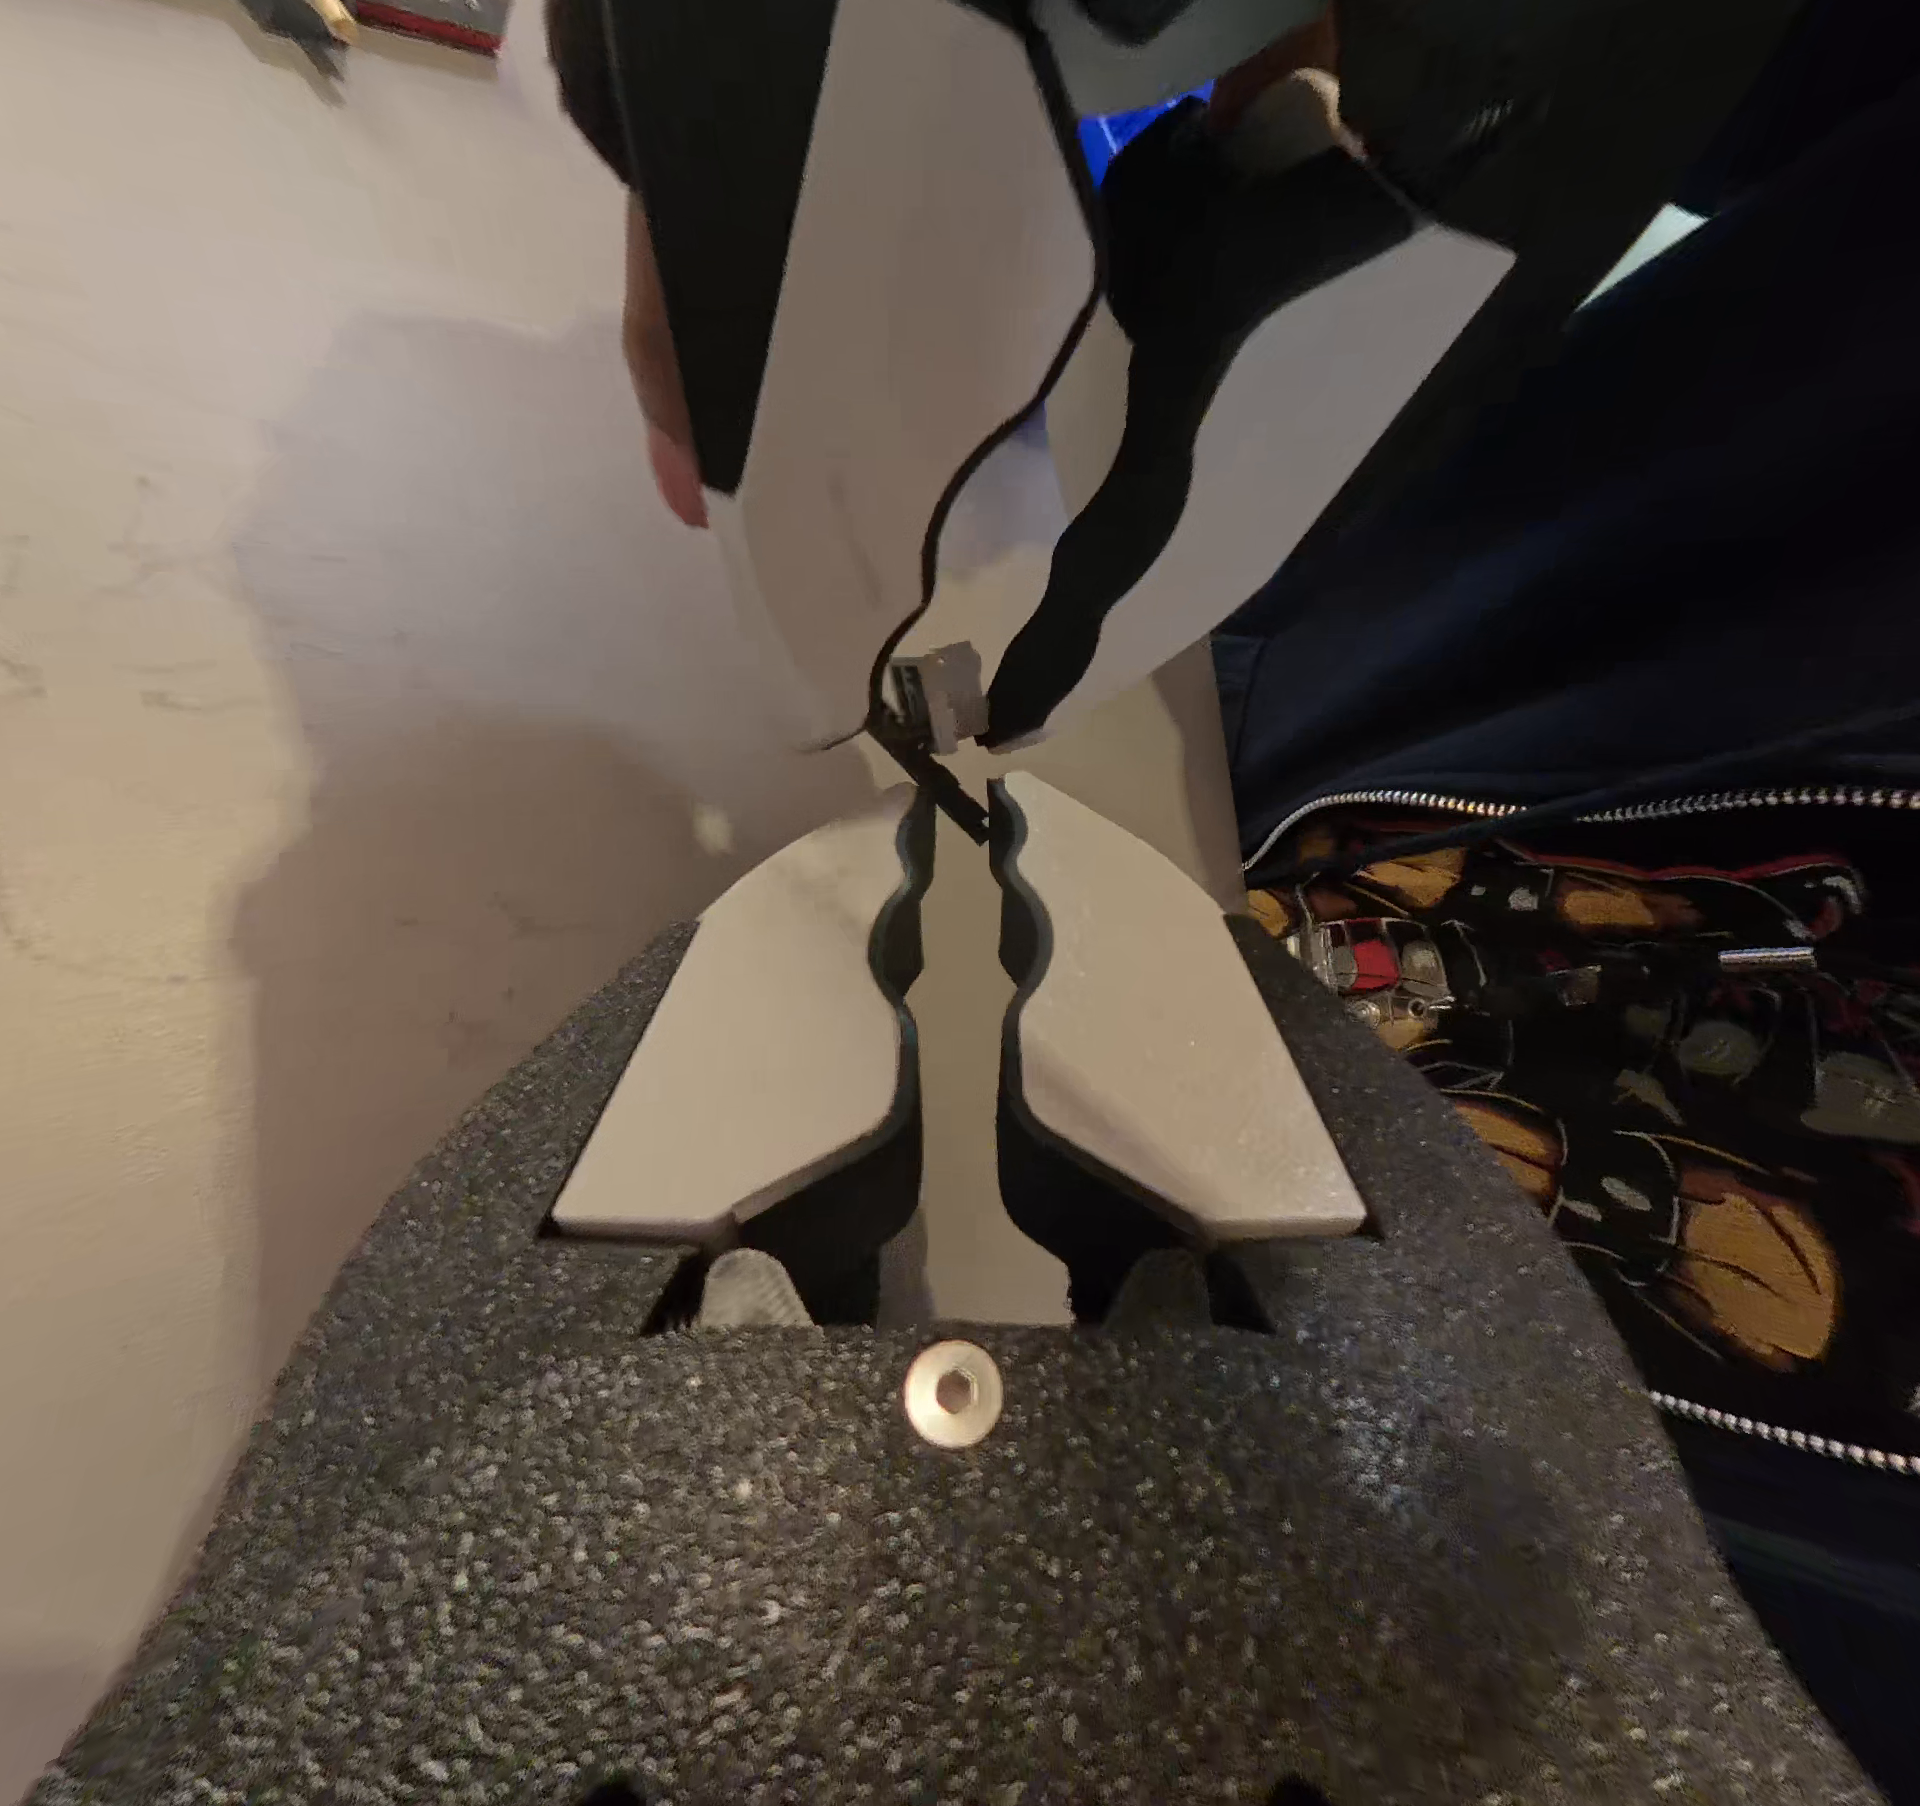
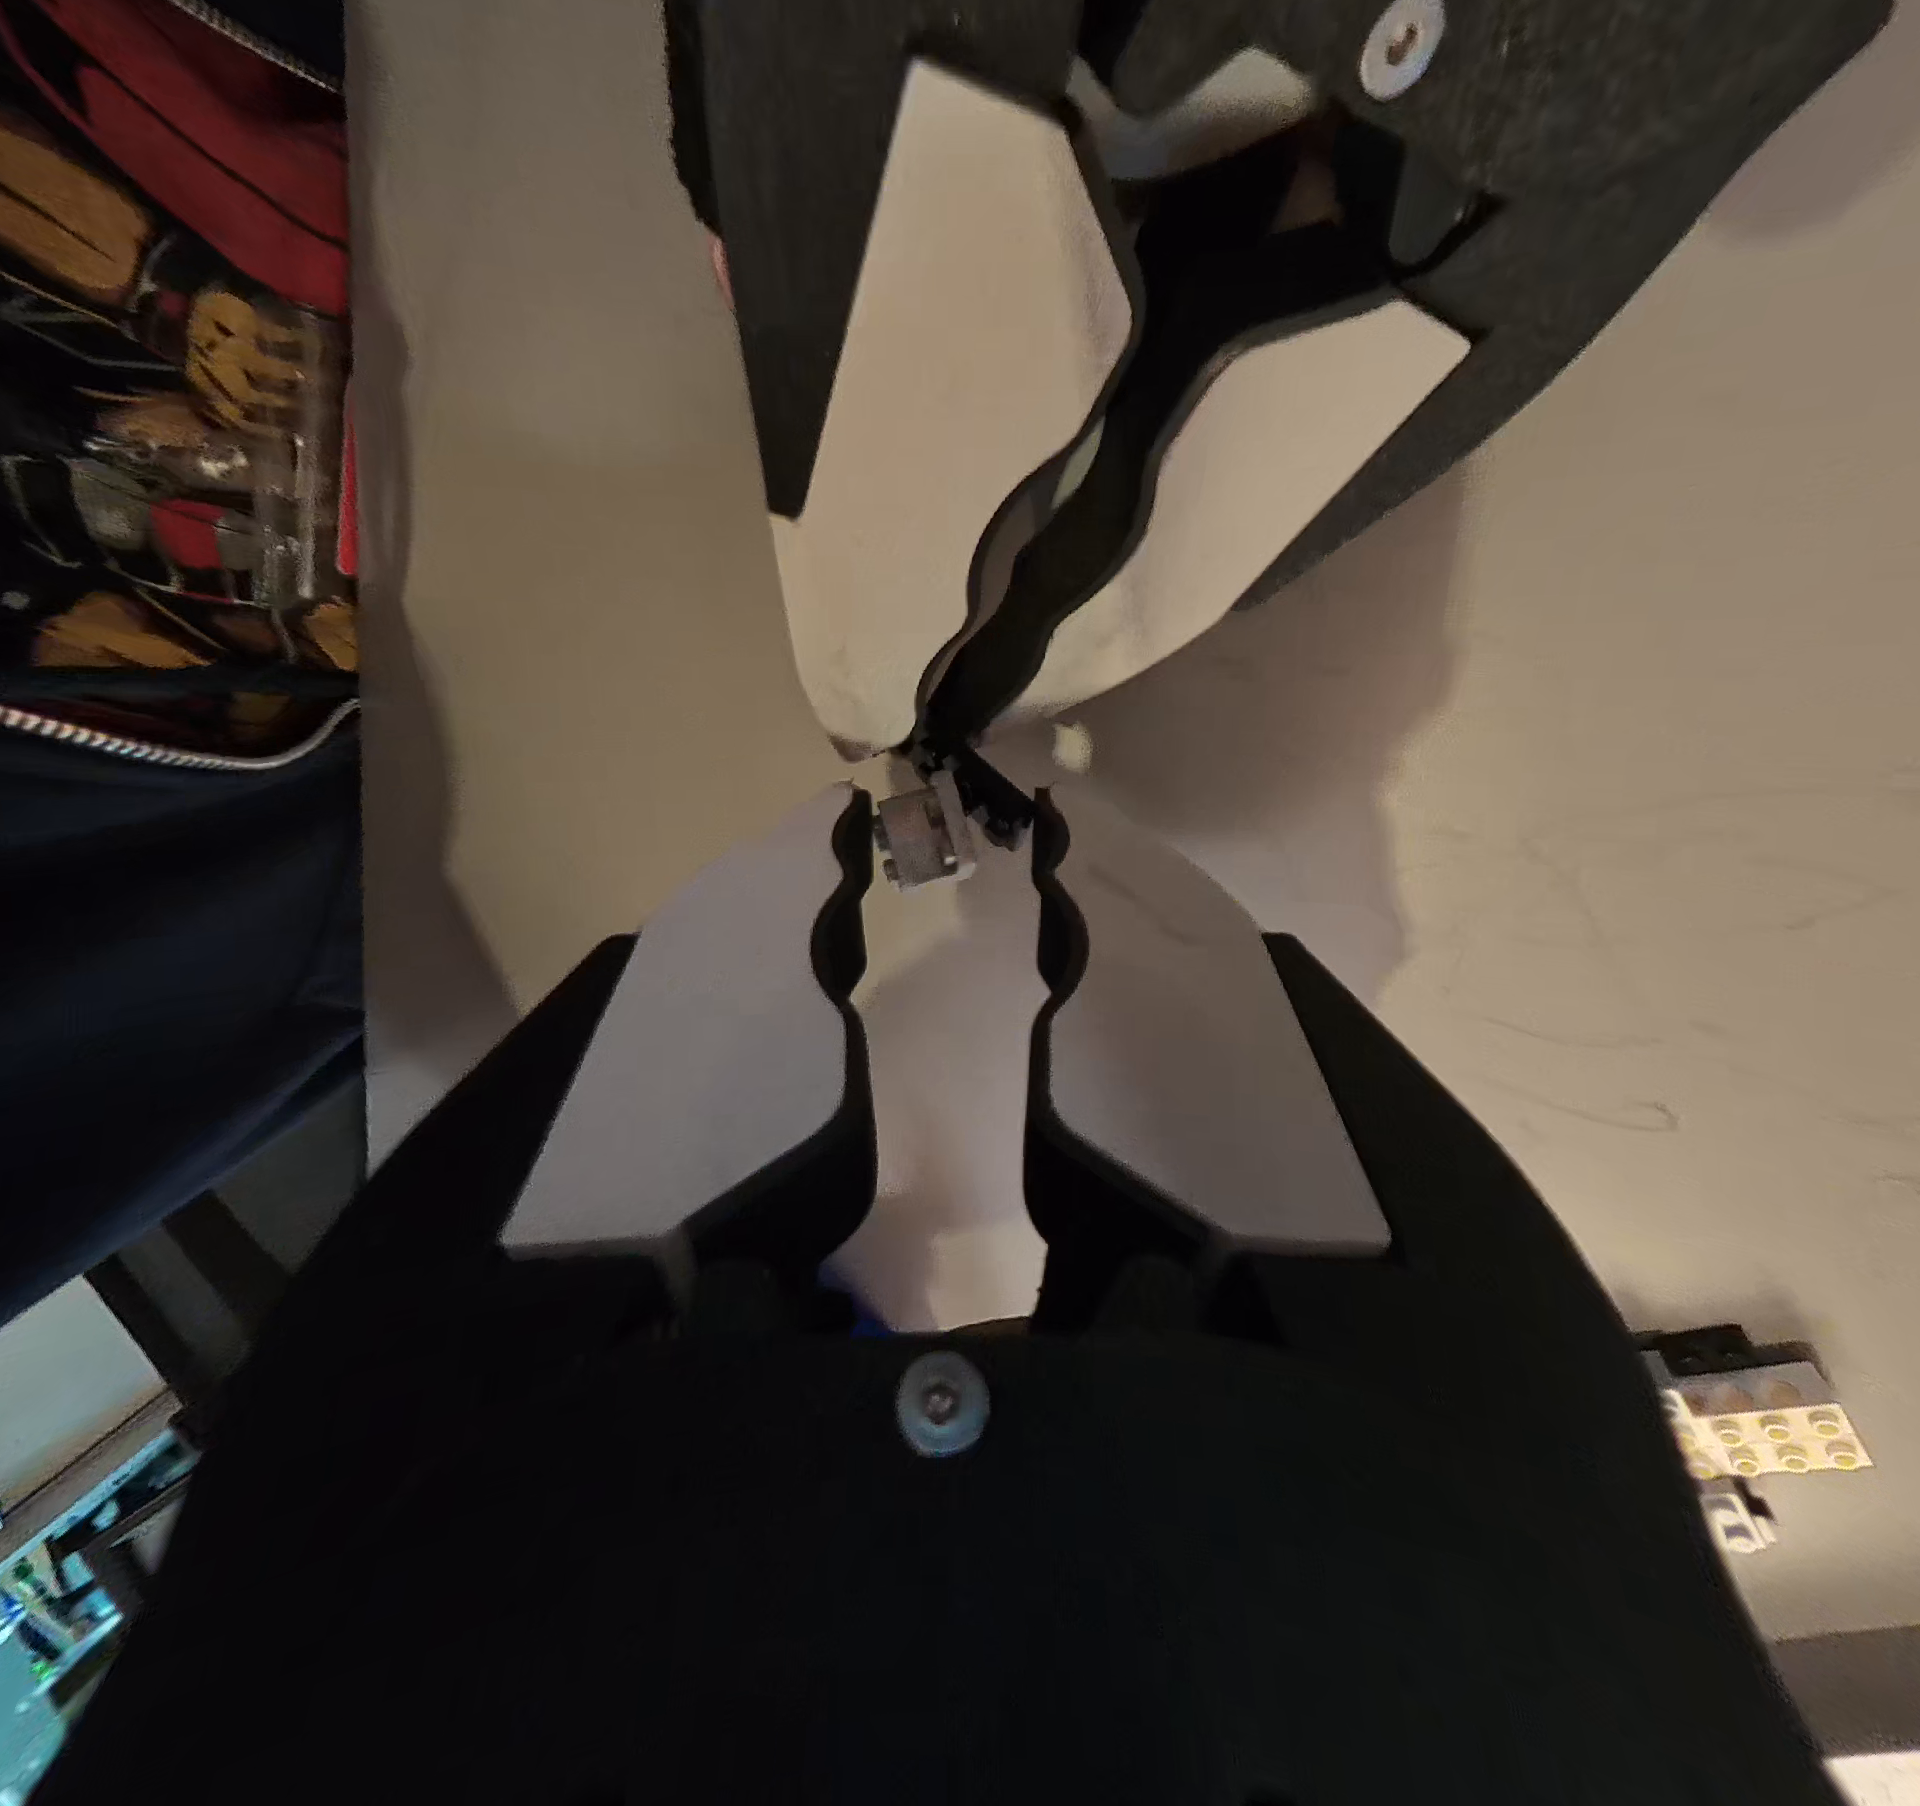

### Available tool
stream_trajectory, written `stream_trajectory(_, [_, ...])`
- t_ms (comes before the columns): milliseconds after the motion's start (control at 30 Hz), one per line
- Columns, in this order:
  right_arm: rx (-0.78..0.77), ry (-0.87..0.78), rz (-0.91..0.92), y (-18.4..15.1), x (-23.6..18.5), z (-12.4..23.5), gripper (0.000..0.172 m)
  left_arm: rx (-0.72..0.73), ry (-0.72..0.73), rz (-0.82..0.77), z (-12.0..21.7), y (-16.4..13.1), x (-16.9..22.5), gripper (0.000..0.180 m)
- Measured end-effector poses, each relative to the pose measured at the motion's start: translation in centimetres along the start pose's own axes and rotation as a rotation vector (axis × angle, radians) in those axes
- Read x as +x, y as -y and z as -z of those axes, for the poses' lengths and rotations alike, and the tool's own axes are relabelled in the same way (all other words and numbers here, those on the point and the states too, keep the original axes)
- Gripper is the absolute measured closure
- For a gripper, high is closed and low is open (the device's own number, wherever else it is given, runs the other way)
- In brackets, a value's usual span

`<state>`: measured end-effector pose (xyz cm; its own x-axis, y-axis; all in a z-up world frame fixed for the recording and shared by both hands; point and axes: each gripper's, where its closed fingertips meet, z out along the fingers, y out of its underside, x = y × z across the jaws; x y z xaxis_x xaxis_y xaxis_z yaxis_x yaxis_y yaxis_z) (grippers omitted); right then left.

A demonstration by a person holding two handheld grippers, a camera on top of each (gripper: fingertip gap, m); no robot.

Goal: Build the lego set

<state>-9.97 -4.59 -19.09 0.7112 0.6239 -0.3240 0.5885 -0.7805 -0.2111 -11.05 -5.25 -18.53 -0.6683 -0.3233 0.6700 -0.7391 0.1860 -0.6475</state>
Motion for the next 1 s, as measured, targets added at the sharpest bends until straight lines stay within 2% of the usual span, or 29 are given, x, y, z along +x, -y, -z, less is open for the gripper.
stream_trajectory(200, [0.009, 0.006, 0.009, 0.4, -0.7, -1.1, 0.143, -0.068, -0.012, -0.036, -0.3, -1.4, 0.3, 0.171])
stream_trajectory(467, [0.123, -0.004, -0.061, 0.8, -0.8, -0.6, 0.147, -0.043, -0.029, -0.030, 0.4, -1.3, 0.3, 0.171])
stream_trajectory(633, [0.240, -0.105, -0.109, 1.5, 0.4, 0.7, 0.147, 0.055, -0.025, -0.045, 1.9, 0.0, 0.0, 0.170])
stream_trajectory(767, [0.334, -0.243, -0.120, 2.4, 2.1, 1.9, 0.148, 0.149, 0.030, -0.107, 3.7, 1.1, -0.7, 0.167])
stream_trajectory(1000, [0.666, -0.451, -0.183, 4.7, 5.5, 4.4, 0.148, 0.379, 0.132, -0.237, 8.0, 3.6, -1.8, 0.159])
